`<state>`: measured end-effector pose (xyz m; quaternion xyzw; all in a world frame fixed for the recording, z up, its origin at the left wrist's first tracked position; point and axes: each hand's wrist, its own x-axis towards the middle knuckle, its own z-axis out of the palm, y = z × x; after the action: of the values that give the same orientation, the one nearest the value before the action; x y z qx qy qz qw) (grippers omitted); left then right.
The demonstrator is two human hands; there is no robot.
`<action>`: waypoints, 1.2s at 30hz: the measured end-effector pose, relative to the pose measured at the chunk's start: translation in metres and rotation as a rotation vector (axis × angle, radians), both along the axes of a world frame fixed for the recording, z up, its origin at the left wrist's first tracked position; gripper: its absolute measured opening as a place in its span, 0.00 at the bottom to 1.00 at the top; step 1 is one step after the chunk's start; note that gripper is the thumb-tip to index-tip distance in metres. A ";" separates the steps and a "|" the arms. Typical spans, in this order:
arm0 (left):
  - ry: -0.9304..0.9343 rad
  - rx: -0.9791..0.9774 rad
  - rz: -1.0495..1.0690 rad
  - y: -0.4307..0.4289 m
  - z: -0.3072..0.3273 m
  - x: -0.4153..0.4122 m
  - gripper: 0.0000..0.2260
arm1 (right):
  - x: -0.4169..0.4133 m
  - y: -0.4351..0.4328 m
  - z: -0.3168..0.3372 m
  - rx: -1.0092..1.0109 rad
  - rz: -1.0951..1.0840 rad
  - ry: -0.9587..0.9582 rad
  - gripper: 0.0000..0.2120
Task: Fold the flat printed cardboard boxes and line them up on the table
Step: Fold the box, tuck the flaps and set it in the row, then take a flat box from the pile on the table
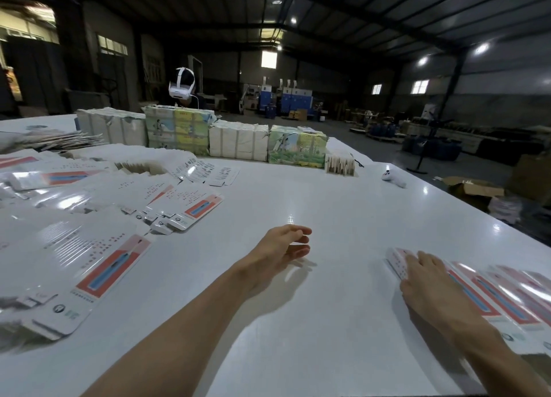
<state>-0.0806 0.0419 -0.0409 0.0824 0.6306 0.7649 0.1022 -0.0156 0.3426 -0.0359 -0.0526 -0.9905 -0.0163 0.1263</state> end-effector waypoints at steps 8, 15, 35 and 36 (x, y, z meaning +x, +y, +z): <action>0.013 -0.089 -0.017 0.003 0.000 0.000 0.11 | 0.007 -0.005 0.016 0.263 -0.071 0.085 0.21; 0.119 -0.095 0.068 0.001 -0.006 -0.006 0.13 | -0.055 -0.121 0.043 0.070 0.238 0.225 0.13; 0.094 -1.615 0.846 -0.136 0.017 -0.108 0.17 | -0.106 -0.158 -0.011 -0.508 0.423 0.214 0.09; 0.047 -1.655 0.830 -0.144 0.016 -0.110 0.20 | -0.107 -0.158 -0.012 -0.514 0.434 0.221 0.09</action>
<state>-0.1907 -0.1018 -0.0254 -0.2338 0.9569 0.0442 -0.1667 -0.1229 0.1847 -0.0475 0.1277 -0.9306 0.2667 0.2159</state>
